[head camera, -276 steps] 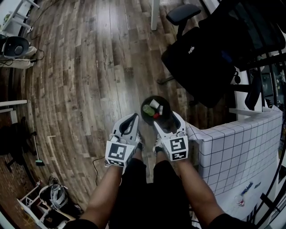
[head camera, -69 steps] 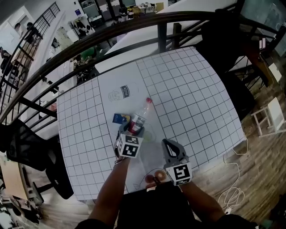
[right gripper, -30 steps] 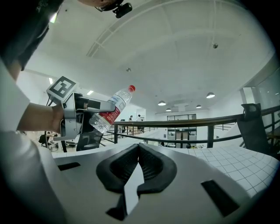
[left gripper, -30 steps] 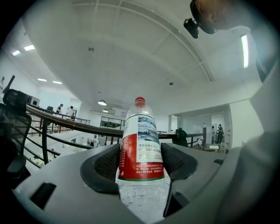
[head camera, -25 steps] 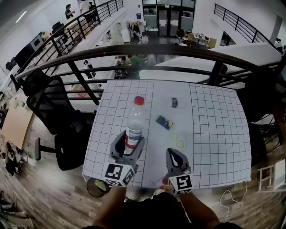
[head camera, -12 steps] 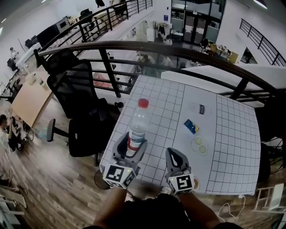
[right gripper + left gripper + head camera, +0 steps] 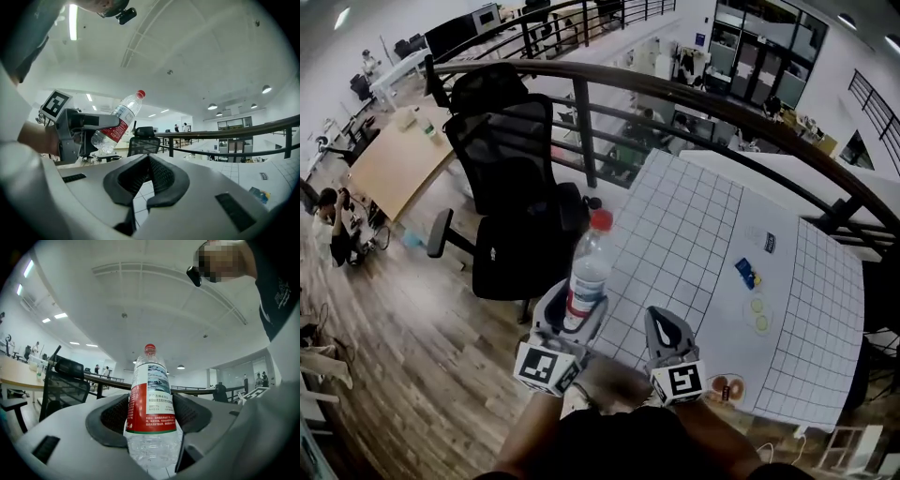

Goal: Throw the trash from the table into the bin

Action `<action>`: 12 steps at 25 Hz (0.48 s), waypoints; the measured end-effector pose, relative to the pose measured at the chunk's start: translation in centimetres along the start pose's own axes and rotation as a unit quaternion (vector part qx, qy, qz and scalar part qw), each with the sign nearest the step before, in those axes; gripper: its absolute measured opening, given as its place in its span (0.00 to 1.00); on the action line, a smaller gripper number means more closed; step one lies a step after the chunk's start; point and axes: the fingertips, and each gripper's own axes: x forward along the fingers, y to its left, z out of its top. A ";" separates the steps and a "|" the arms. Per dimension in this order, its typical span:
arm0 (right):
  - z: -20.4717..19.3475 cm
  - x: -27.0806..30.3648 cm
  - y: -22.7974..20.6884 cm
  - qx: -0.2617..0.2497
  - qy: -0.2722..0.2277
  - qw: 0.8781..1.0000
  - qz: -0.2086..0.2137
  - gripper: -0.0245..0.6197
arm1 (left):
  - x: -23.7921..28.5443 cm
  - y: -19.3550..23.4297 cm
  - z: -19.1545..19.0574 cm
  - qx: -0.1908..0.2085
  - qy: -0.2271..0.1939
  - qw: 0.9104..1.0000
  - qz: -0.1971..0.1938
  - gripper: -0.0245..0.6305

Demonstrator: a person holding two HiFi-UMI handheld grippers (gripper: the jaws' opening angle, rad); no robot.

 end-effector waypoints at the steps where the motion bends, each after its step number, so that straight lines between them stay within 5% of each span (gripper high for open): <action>1: -0.1 0.6 1.1 -0.006 0.004 1.000 0.011 0.07 | -0.8 0.9 0.0 -0.002 0.000 1.000 0.006 0.50; 12: -2.7 6.7 12.4 -0.012 0.028 0.995 0.092 0.07 | -9.8 10.4 -1.1 -0.020 -0.002 0.997 0.077 0.50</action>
